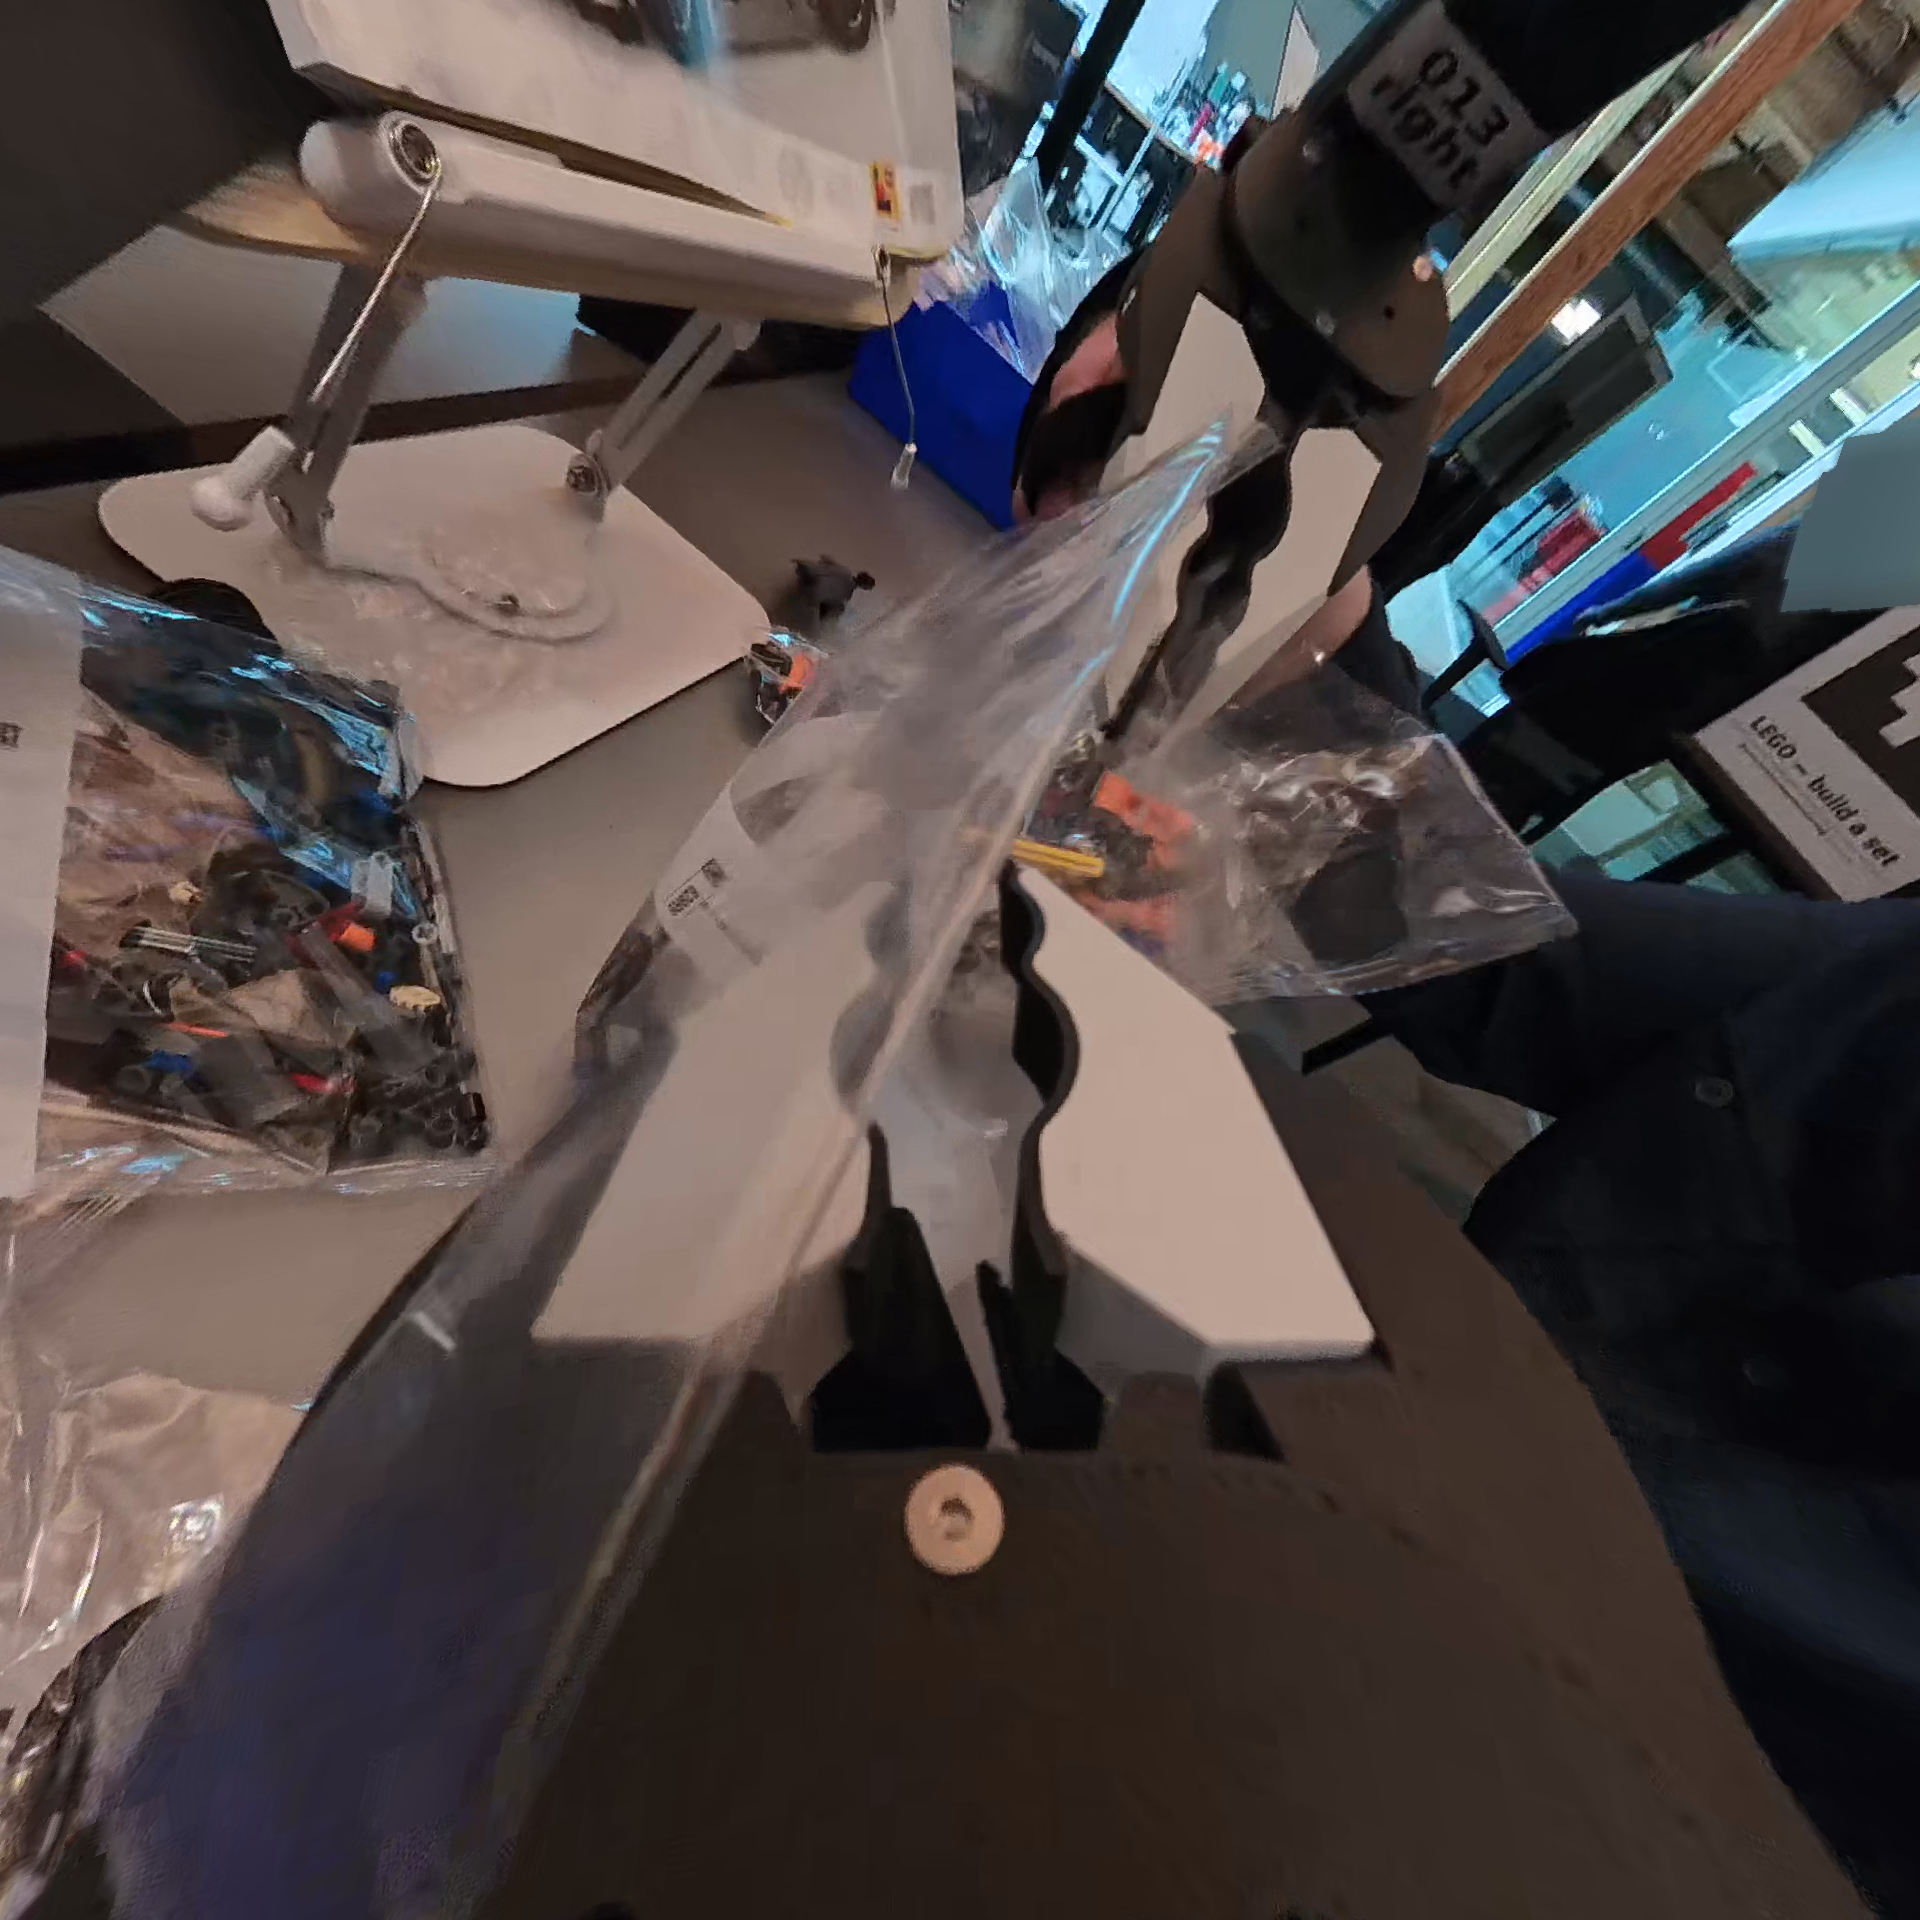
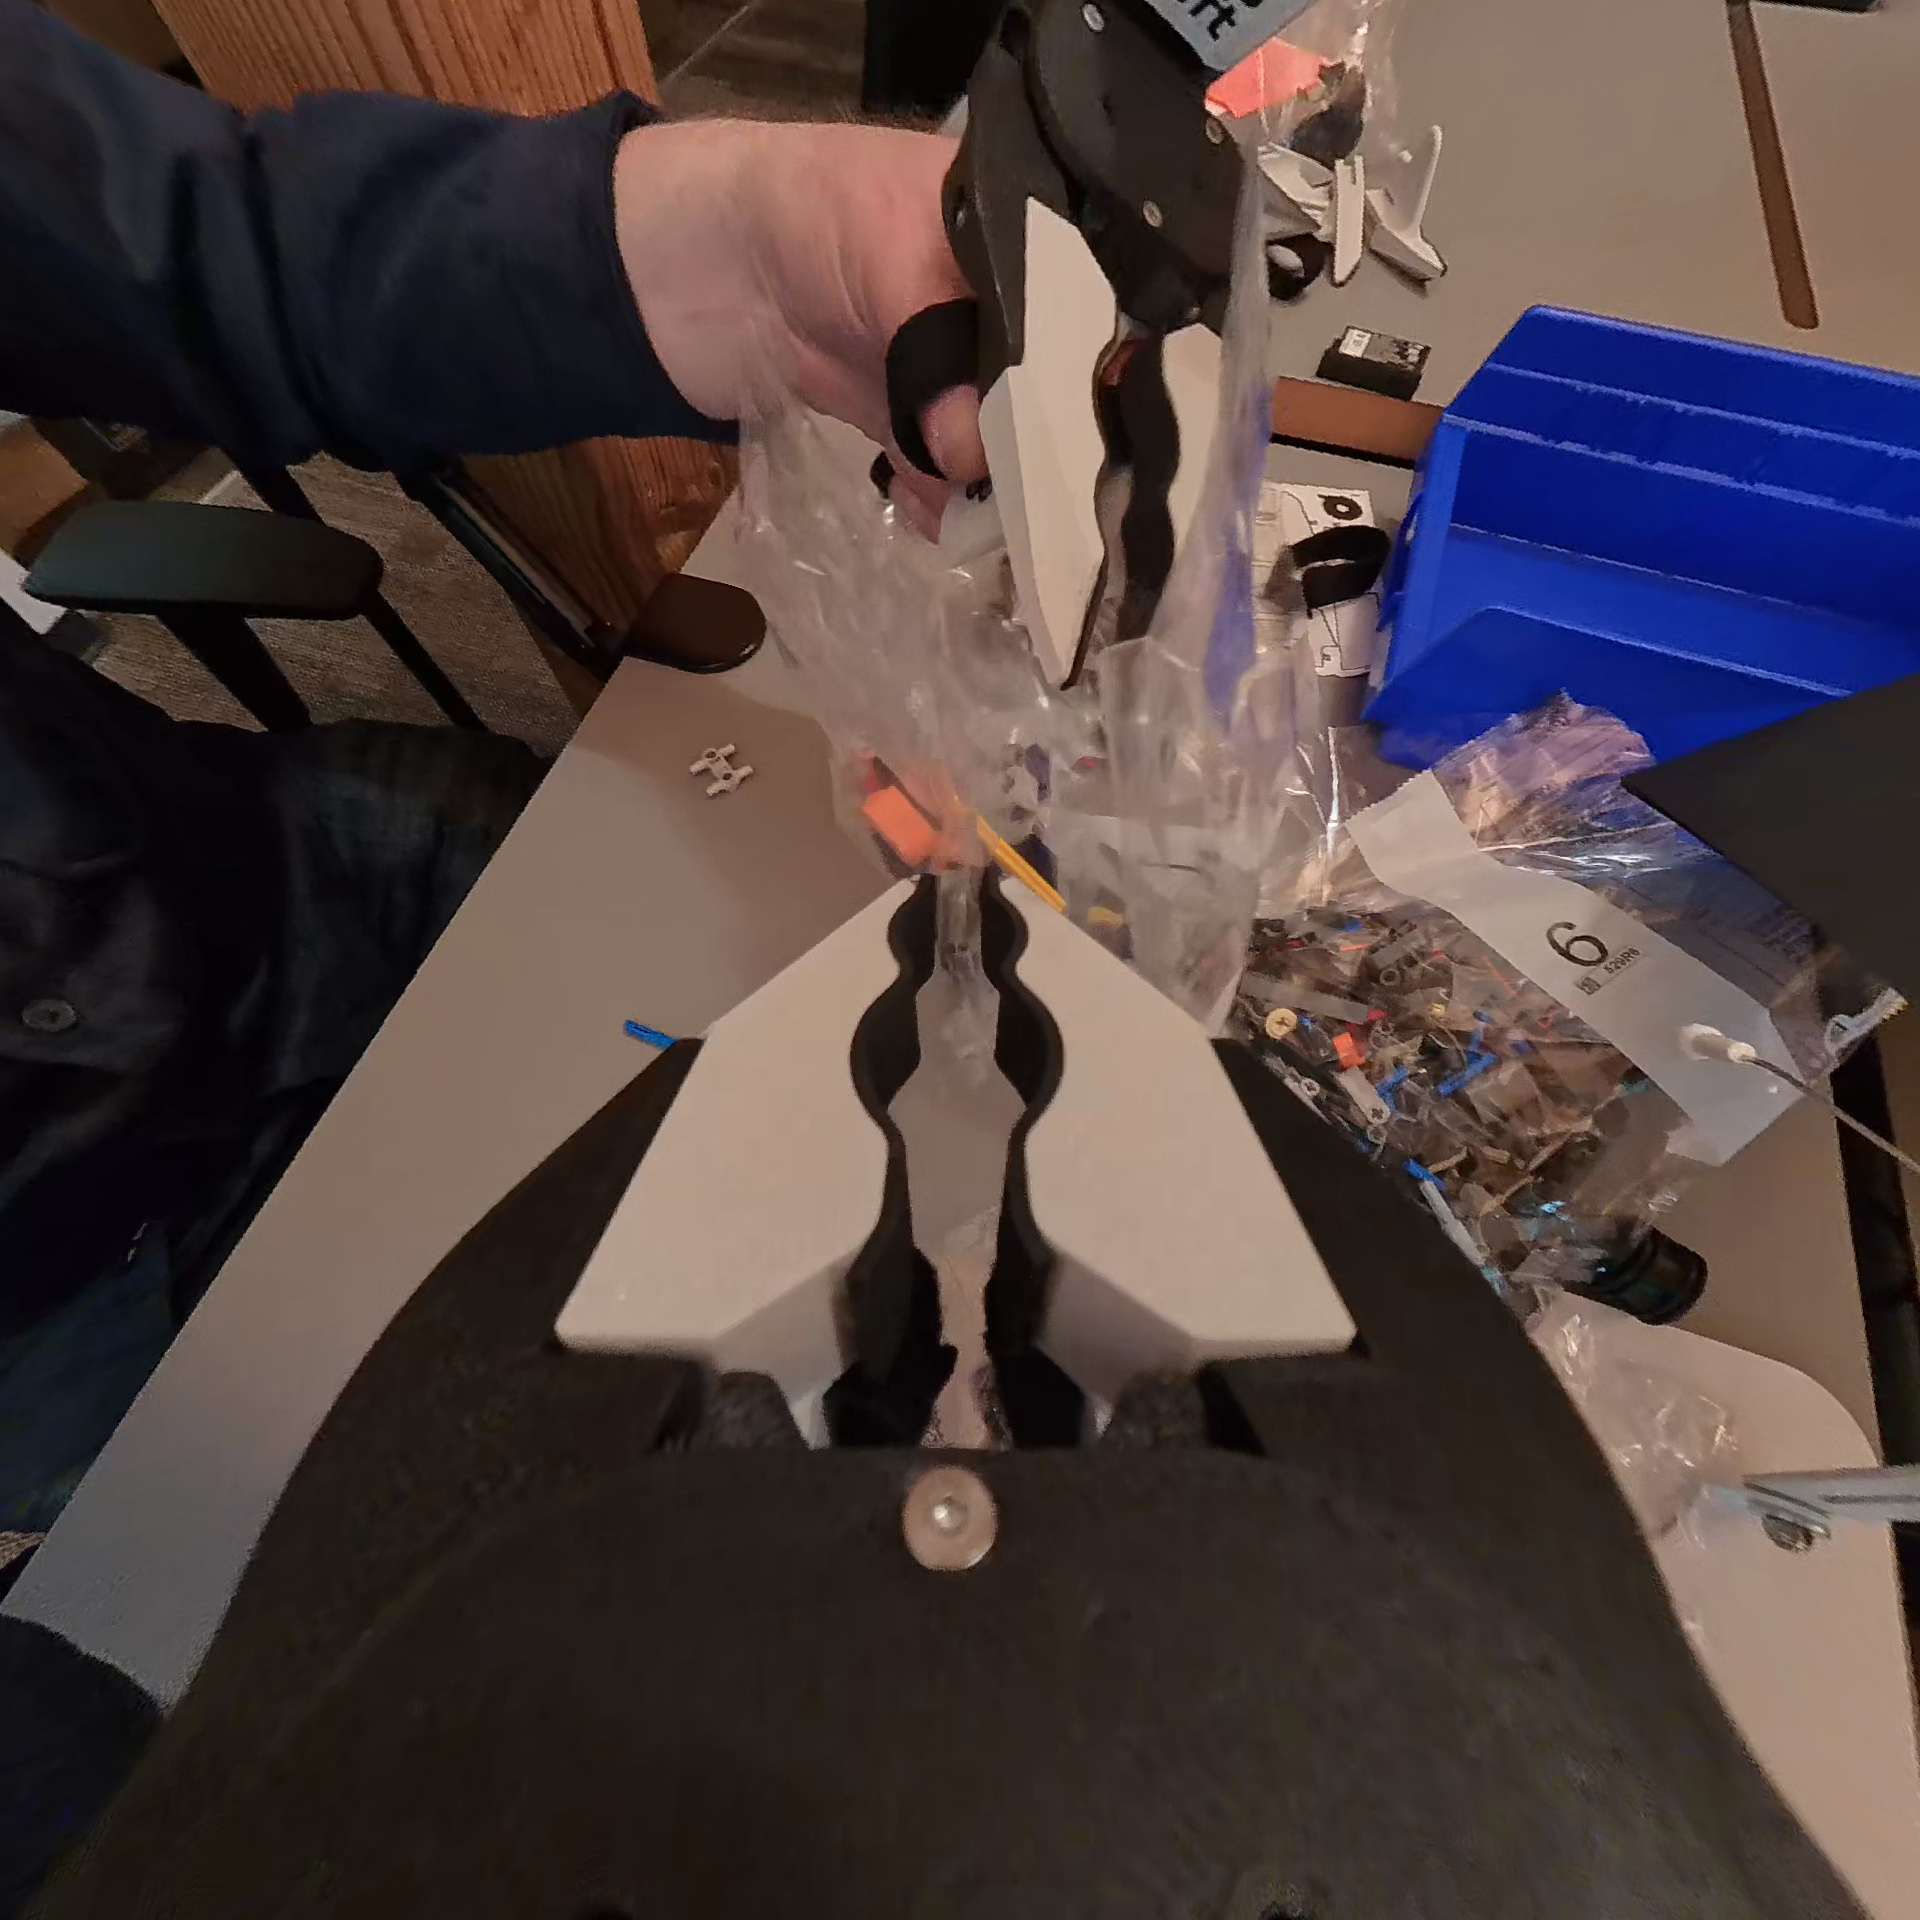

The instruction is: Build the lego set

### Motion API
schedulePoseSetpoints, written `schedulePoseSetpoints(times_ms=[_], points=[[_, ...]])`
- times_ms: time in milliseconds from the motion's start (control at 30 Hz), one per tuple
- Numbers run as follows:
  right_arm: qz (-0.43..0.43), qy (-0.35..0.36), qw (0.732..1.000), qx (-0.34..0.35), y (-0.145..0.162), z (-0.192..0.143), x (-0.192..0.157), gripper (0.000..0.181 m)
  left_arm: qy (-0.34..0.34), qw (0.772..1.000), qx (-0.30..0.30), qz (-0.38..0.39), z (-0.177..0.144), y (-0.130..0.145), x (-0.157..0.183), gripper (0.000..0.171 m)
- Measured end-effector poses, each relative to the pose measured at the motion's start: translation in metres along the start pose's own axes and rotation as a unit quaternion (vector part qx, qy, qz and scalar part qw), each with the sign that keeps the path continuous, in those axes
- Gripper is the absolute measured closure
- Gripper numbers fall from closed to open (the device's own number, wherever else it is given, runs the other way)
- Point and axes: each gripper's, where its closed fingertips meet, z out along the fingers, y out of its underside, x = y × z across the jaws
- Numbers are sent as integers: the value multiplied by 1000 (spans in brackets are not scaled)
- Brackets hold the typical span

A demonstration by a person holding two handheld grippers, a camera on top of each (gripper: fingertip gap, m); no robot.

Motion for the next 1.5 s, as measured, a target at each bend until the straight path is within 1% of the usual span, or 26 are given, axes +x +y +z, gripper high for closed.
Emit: schedulePoseSetpoints(times_ms=[67,200,333,433,567,667,700,733,767,800,867,933,1000,1067,1100,1167,1233,1300,1433,1500], points=[[-7,13,1000,-10,-1,2,1,175,-15,1000,-12,18,-1,1,-1,171],[-31,60,998,-13,-13,4,8,175,-33,998,-37,30,-4,-1,-2,171],[-61,116,991,-11,-28,9,19,176,-35,997,-65,36,-4,-4,1,171],[-72,159,983,-62,-17,16,34,175,-27,996,-84,30,-4,-2,2,171],[-51,184,974,-123,4,19,47,175,-25,996,-78,22,-6,-5,-2,171],[-37,192,972,-133,7,22,50,176,-21,997,-71,19,-7,-5,-2,171],[-32,200,969,-141,8,24,52,174,-21,997,-68,19,-7,-6,-2,171],[-18,202,968,-148,9,27,52,165,-22,998,-64,19,-7,-6,-3,171],[-3,197,969,-150,8,30,51,151,-22,998,-61,17,-8,-7,-4,171],[2,198,970,-142,4,30,51,143,-22,998,-57,14,-9,-7,-4,171],[-5,213,969,-123,-4,22,50,151,-32,999,-43,11,-13,-9,-9,171],[-19,233,967,-101,-14,9,46,150,-40,999,-34,8,-19,-9,-13,171],[-25,230,971,-64,-23,-2,32,149,-48,999,-24,5,-25,-9,-17,171],[-16,226,972,-62,-18,-11,19,149,-54,998,-18,5,-31,-9,-19,171],[-15,213,975,-67,-12,-11,9,147,-58,998,-14,5,-34,-9,-20,171],[-5,171,980,-96,12,-4,-14,151,-63,998,-8,6,-38,-9,-21,171],[12,133,979,-151,50,9,-32,149,-65,998,-1,6,-42,-8,-21,171],[30,113,973,-196,89,24,-43,149,-67,998,7,5,-46,-7,-21,171],[64,91,963,-247,150,47,-56,148,-66,998,16,4,-48,-3,-20,171],[52,106,953,-277,172,51,-53,150,-63,998,14,6,-47,-1,-18,171]])
